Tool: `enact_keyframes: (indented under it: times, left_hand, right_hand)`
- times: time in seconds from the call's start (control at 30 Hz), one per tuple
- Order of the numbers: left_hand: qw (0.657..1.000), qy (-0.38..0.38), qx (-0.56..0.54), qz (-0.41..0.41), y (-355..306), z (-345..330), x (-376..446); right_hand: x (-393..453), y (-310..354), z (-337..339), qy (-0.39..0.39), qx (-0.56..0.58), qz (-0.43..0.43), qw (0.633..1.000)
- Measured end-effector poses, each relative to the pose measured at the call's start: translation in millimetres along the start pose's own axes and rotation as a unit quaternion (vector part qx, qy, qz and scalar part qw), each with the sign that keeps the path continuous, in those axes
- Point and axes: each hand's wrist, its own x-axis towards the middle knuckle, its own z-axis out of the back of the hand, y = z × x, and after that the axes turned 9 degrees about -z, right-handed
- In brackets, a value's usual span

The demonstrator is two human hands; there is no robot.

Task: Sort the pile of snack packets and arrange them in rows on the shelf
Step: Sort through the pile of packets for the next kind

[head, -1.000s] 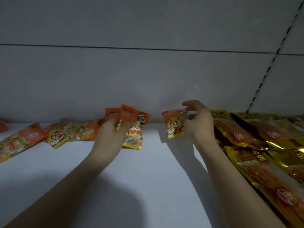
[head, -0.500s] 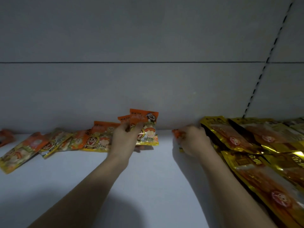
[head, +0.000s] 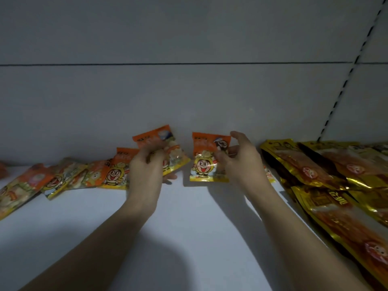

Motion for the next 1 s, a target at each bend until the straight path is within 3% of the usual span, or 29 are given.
enact_keyframes:
  times: [0.17,0.3,0.37,0.47,0.57,0.63,0.7,0.8,0.9,1.0]
  left_hand:
    - [0.999,0.013,0.032,-0.010,5,0,-3]
    - [0.994,0.077,0.061,-0.040,5,-3,-9]
    - [0.989,0.116,0.083,-0.044,4,-6,-11]
    - [0.982,0.161,0.094,-0.039,6,-10,-14]
    - [0.982,0.147,0.111,-0.032,5,-10,-14]
    - [0.986,0.126,0.105,-0.029,6,-7,-12]
    - [0.988,0.120,0.087,-0.046,2,-7,-12]
    - [0.983,0.167,0.007,-0.081,-5,-13,-18]
    - [0.974,0.208,-0.053,-0.074,-6,-17,-25]
    - [0.953,0.251,0.094,-0.144,5,-12,-20]
  right_hand:
    - [-2,-5,7,-0.028,-0.229,0.066,0.971]
    - [-1,-10,19,0.038,-0.350,-0.028,0.936]
    - [4,-17,19,0.075,-0.343,-0.052,0.935]
    - [11,-24,11,0.105,-0.329,-0.014,0.938]
    - [12,-29,3,0.114,-0.300,-0.001,0.947]
    - [14,-28,3,0.068,-0.276,0.024,0.958]
    - [11,-18,2,0.019,-0.166,0.051,0.985]
    - [-3,7,1,0.062,0.050,0.036,0.996]
    - [-13,17,10,0.070,0.099,0.010,0.993]
    - [-15,14,40,0.036,0.038,-0.030,0.998]
